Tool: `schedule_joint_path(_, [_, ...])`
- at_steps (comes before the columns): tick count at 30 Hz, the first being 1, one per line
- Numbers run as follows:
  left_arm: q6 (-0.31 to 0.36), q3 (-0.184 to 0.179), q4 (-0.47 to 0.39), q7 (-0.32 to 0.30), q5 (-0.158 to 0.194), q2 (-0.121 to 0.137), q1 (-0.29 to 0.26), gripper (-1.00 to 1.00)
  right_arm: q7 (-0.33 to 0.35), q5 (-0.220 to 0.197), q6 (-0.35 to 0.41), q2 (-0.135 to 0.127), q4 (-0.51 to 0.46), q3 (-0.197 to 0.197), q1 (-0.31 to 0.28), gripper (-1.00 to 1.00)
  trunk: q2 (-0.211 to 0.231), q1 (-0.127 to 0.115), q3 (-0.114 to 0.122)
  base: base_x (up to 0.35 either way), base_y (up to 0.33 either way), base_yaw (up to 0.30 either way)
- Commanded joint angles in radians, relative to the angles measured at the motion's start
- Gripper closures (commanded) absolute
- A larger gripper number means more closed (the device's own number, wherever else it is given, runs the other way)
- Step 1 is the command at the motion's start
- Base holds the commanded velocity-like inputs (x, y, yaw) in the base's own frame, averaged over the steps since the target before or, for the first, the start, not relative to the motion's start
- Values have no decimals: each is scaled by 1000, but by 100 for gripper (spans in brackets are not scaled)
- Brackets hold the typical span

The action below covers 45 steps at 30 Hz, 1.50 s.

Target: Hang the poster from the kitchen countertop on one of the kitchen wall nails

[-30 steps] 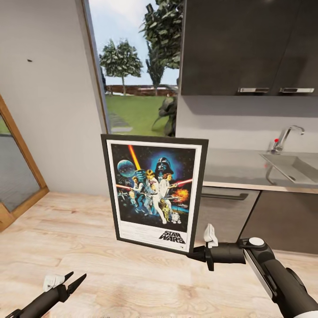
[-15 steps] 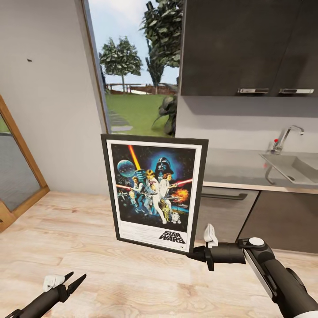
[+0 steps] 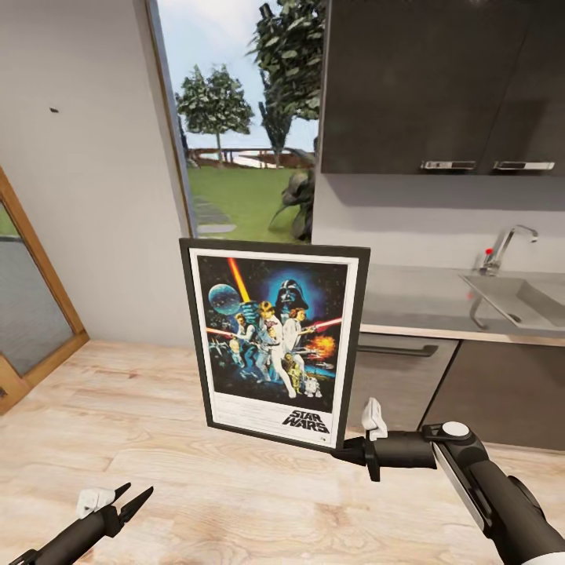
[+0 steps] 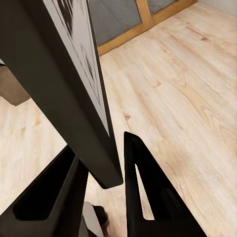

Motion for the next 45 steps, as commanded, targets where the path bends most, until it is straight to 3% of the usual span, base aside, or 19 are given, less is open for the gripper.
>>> schedule_joint_path(1, [-5,-8,1,-1,8,1,-1,-100,1,-6,11,-1,0,2,-1,100,6,-4,2,0,0,0])
schedule_joint_path(27, [-4,-8,1,1,8,1,-1,-100,1,-5,11,-1,-1,2,-1,100,188,-103,83,0,0,0])
schedule_joint_path(45, [-4,-8,1,1,8,1,-1,-100,1,-6,11,-1,-1,2,-1,100,188,-103,83,0,0,0])
